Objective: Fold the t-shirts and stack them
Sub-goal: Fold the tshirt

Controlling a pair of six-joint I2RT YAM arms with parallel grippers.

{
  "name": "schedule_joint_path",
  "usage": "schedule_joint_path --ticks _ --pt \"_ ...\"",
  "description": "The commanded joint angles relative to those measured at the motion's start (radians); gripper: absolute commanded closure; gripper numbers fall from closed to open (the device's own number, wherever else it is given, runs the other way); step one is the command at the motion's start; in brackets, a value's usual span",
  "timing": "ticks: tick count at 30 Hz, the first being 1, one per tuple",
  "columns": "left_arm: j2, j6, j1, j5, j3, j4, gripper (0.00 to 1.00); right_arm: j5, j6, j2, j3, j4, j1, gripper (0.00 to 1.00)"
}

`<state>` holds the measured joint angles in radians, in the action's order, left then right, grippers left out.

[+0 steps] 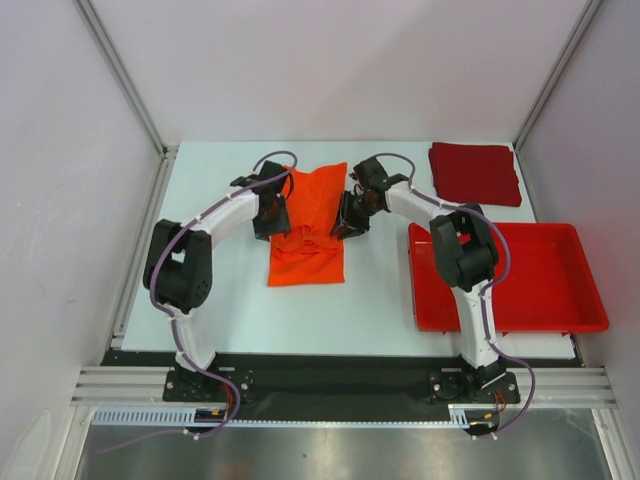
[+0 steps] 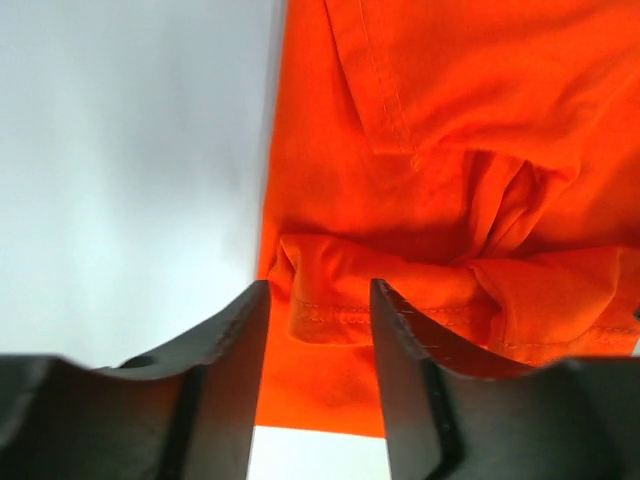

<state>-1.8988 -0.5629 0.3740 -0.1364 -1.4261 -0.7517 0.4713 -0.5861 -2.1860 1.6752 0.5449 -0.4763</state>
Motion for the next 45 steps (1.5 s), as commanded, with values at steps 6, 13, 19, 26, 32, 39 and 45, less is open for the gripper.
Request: schedule_joint_path --ticks 6,13,19,26,32,39,45 --pt "0.245 0.034 -0.01 -0.045 0.038 0.005 0.53 -0.18 0.16 0.121 0.107 0.211 -0.028 0.49" --pt "0.466 -0.035 -0.001 0.084 0.349 0.072 0.68 -0.261 0.123 0.178 0.038 0.213 -0.182 0.54" --pt "0.547 -0.098 0.0 0.089 0.475 0.12 0.69 -0.454 -0.043 0.138 0.032 0.136 -0.323 0.56" --pt "0.618 -0.088 -0.001 0.06 0.483 0.091 0.69 -0.595 -0.038 0.035 0.061 0.092 -0.355 0.55" --pt "0.656 -0.075 -0.001 0.05 0.506 0.072 0.68 -0.635 0.012 -0.055 0.156 0.072 -0.347 0.55" --pt "0.696 -0.072 -0.001 0.058 0.53 0.072 0.68 -0.622 0.028 -0.093 0.248 0.104 -0.315 0.55" --pt "0.676 -0.065 0.0 0.073 0.527 0.081 0.68 -0.6 0.032 -0.162 0.363 0.17 -0.274 0.56"
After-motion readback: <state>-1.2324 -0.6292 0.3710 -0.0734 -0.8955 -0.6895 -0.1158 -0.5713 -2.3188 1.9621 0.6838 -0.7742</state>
